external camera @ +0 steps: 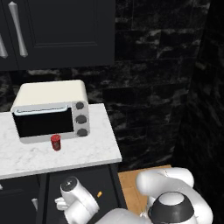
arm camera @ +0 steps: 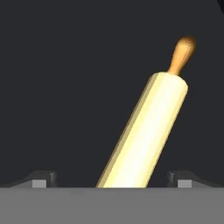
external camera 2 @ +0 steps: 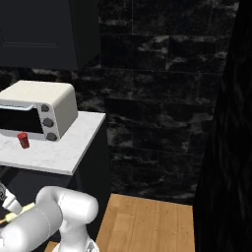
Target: Pick the rolling pin from the drawer and place it on the counter.
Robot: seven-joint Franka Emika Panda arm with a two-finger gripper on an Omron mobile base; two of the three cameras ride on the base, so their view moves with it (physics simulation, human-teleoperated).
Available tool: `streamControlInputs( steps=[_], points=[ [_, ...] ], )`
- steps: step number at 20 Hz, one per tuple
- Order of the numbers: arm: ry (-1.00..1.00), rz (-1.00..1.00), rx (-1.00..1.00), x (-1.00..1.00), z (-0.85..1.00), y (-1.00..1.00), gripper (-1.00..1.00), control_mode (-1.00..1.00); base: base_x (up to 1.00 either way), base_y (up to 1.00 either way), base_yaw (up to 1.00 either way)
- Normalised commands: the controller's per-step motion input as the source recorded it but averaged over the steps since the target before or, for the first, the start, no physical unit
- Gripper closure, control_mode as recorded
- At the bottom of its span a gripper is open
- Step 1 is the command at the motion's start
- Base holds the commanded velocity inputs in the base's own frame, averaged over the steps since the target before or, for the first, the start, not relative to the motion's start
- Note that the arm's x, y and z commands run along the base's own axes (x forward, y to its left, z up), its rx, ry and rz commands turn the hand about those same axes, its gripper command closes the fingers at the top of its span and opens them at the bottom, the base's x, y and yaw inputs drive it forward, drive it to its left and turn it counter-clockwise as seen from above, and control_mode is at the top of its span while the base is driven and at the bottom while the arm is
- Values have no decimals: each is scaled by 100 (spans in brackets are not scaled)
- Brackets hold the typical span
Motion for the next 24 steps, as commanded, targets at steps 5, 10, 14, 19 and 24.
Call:
streamControlInputs(
  steps=[5, 10, 14, 19, 24],
  points=[
    [0, 0, 0, 9, -33, -5, -100, -100, 0, 0, 0],
    [0, 0, 0, 24, -28, 3, -100, -100, 0, 0, 0],
    [0, 0, 0, 22, -45, 0, -100, -100, 0, 0, 0],
    [-1, 0, -1, -1, -84, 7, 100, -100, 0, 0, 0],
    [-6, 4, 0, -82, 1, 0, 100, -100, 0, 0, 0]
  ],
)
